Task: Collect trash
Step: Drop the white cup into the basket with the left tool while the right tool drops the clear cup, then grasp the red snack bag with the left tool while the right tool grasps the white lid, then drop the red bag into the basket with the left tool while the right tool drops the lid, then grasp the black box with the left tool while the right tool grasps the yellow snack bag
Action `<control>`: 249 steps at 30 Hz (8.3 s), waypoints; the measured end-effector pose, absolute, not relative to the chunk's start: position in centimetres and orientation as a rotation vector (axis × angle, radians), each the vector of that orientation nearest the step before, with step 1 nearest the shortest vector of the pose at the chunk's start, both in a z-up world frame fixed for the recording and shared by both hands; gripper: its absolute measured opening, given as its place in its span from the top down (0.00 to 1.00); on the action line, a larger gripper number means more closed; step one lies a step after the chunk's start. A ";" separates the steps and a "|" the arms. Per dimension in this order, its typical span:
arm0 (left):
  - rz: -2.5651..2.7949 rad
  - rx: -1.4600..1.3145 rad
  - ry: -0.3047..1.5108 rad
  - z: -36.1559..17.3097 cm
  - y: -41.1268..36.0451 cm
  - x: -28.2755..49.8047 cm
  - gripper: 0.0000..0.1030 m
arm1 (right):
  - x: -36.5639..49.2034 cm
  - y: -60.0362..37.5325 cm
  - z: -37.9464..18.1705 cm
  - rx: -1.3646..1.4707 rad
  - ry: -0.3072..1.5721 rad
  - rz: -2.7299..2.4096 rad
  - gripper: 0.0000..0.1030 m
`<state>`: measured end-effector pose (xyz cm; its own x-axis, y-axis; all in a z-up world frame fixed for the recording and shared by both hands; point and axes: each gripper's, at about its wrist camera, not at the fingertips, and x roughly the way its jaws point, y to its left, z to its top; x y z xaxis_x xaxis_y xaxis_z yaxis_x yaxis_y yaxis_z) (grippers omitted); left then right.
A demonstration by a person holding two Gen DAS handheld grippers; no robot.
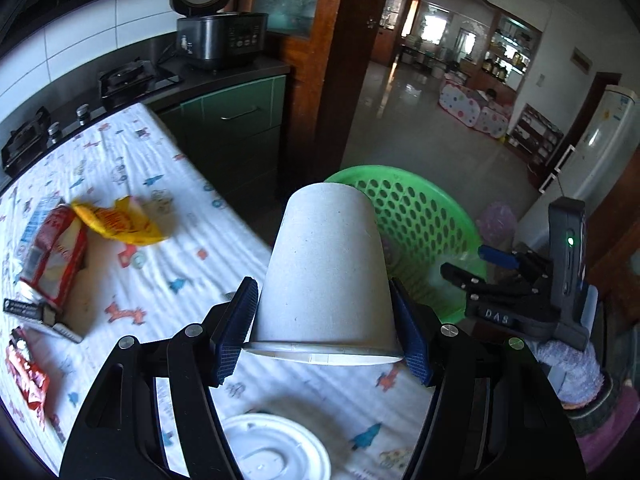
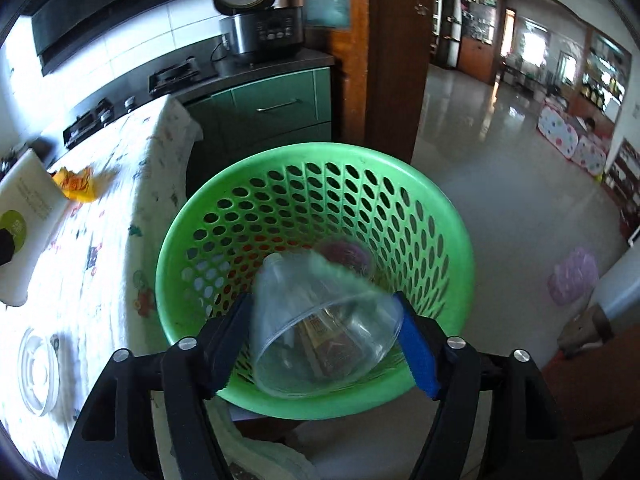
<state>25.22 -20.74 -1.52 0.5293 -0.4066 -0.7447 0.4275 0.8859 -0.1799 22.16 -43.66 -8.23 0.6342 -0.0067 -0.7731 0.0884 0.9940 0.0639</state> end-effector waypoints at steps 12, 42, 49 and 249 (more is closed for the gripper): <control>-0.550 0.019 0.910 -3.4 -27.5 28.3 0.36 | 17.8 -44.2 -5.4 0.084 0.796 -0.058 0.23; -0.333 -0.031 0.780 -0.2 -9.8 21.5 0.27 | 12.5 -30.5 -3.7 0.028 0.805 0.357 0.17; -0.207 -0.073 0.754 -0.5 -2.4 18.9 0.27 | 11.4 -23.7 -4.4 -0.082 0.825 0.507 0.13; 0.376 -0.803 0.949 -9.0 11.7 32.2 0.58 | 35.2 -12.9 -6.4 -0.303 0.756 0.464 0.54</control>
<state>32.19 11.67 -9.00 0.5483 -0.0513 -0.8347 -0.6090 0.6595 -0.4406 35.24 -12.95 -6.39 0.6347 0.2925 -0.7152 -0.5054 0.8573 -0.0980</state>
